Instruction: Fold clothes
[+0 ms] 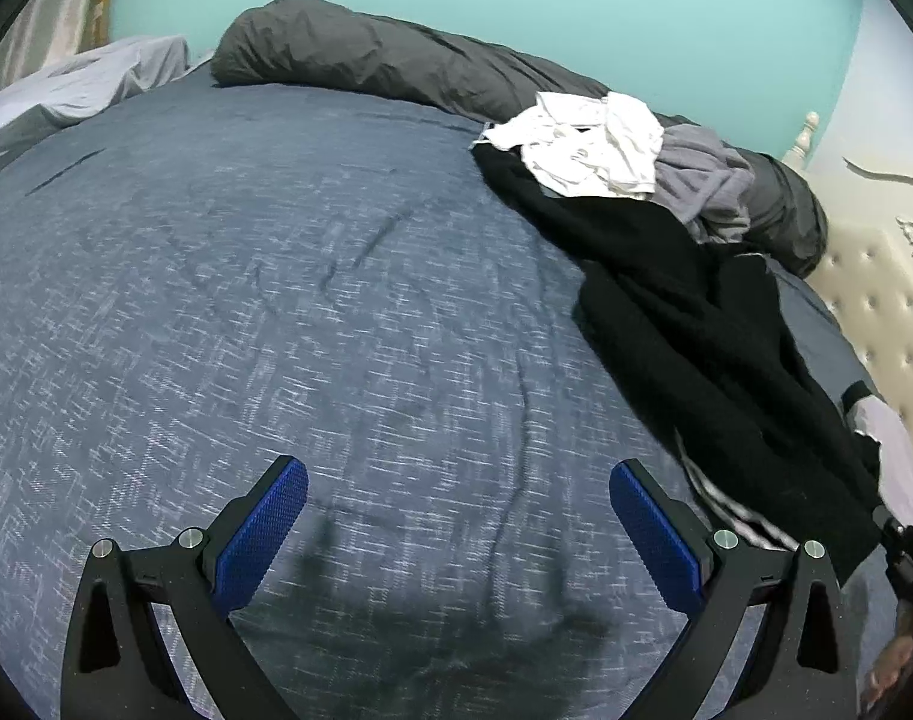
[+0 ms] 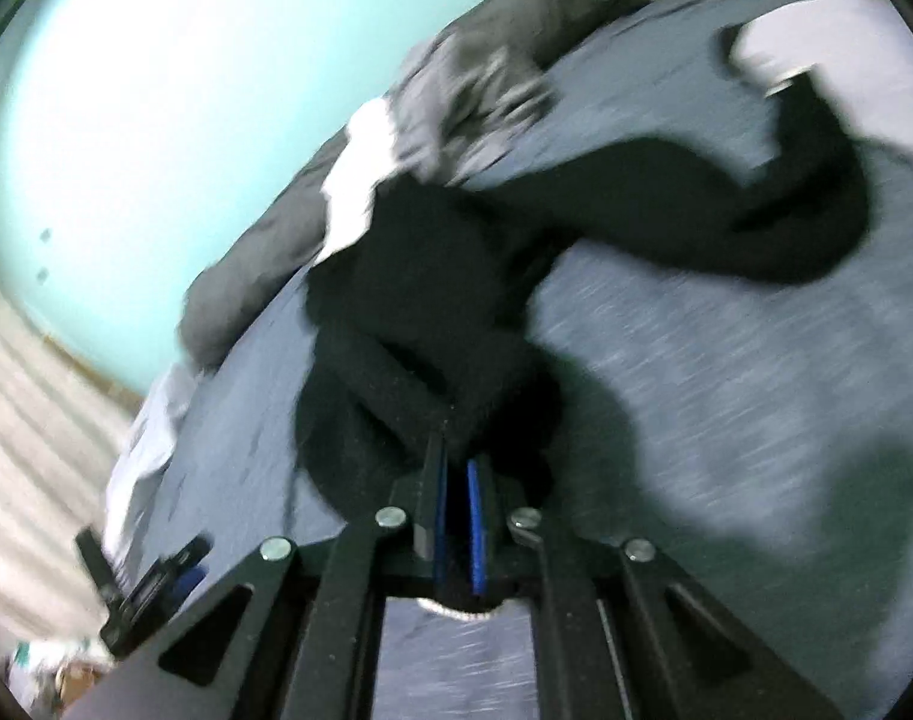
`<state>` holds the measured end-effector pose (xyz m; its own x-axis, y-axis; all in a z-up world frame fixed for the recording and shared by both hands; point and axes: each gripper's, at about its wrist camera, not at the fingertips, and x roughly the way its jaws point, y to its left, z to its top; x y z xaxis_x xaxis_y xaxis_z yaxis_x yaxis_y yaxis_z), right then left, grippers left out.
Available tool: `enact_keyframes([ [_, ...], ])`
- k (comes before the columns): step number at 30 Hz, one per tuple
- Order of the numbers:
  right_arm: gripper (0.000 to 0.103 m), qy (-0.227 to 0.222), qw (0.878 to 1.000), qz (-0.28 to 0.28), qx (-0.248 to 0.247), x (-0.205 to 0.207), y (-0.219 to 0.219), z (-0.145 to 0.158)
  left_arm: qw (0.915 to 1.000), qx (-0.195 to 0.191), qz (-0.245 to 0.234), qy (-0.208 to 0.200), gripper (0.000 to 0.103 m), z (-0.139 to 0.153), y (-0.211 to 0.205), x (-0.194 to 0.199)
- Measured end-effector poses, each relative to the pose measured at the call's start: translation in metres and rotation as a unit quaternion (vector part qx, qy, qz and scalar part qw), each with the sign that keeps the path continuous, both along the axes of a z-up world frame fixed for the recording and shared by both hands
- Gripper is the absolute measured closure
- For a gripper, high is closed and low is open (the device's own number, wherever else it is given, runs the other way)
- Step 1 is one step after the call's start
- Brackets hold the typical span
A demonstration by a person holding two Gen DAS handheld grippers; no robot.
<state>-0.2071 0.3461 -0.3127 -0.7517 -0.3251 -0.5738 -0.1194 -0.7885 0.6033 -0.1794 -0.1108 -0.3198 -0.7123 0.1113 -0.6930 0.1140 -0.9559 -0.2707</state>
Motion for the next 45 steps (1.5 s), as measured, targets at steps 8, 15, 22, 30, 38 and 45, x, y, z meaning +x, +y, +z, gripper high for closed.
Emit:
enact_keyframes([
  [8, 0.098, 0.011, 0.999, 0.007, -0.045, 0.008, 0.019, -0.027, 0.9990, -0.003, -0.044, 0.000, 0.001, -0.001, 0.017, -0.004],
  [15, 0.098, 0.013, 0.998, 0.027, -0.059, -0.004, 0.029, -0.026, 0.9970, -0.018, -0.075, -0.006, 0.001, -0.003, 0.041, -0.016],
  [22, 0.096, -0.007, 0.996, 0.057, -0.069, -0.016, 0.025, -0.032, 0.9931, -0.040, -0.110, -0.009, 0.001, -0.005, 0.075, -0.023],
  [30, 0.095, -0.020, 0.994, 0.056, -0.088, -0.022, 0.031, -0.042, 0.9851, -0.052, -0.163, -0.014, 0.001, -0.007, 0.126, -0.038],
  [38, 0.095, -0.026, 0.993, 0.053, -0.106, -0.025, 0.035, -0.045, 0.9810, -0.037, -0.185, -0.046, 0.004, -0.022, 0.157, -0.060],
  [45, 0.095, -0.028, 0.992, 0.053, -0.110, -0.025, 0.035, -0.046, 0.9752, -0.034, -0.212, -0.053, 0.023, -0.022, 0.173, -0.064],
])
